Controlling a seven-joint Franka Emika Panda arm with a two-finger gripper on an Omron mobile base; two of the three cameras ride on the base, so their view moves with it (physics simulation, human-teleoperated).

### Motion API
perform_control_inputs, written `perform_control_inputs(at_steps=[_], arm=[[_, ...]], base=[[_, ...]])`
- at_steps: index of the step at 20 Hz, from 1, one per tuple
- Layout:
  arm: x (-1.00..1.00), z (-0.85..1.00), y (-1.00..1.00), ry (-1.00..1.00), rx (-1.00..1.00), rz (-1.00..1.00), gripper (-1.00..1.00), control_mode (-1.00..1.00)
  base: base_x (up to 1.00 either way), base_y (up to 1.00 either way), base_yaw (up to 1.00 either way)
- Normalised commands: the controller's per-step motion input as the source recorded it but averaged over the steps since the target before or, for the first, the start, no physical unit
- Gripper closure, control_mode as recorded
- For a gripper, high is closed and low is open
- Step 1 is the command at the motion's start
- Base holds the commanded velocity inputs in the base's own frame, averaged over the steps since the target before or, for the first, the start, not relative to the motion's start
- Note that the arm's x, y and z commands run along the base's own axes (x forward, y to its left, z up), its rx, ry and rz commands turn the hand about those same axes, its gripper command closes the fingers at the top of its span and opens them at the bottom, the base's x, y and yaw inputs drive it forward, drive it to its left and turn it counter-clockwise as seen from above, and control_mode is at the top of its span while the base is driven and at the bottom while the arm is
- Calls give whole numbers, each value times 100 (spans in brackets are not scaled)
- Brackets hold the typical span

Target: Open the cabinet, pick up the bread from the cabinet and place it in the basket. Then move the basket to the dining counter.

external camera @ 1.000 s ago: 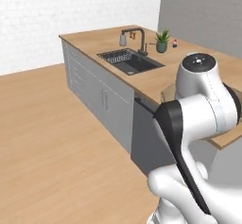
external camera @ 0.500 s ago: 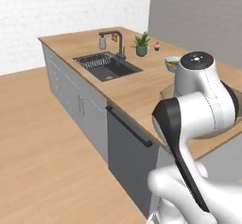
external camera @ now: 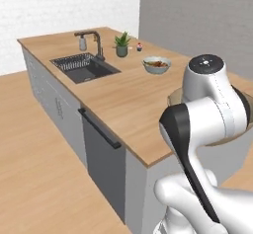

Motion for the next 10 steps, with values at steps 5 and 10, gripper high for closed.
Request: perform_control_inputs(at_steps=[5,10], arm=[[0,0,0,0,0,0,100,100],[0,0,0,0,0,0,100,100]], base=[[37,-100,0],[51,-100,9]])
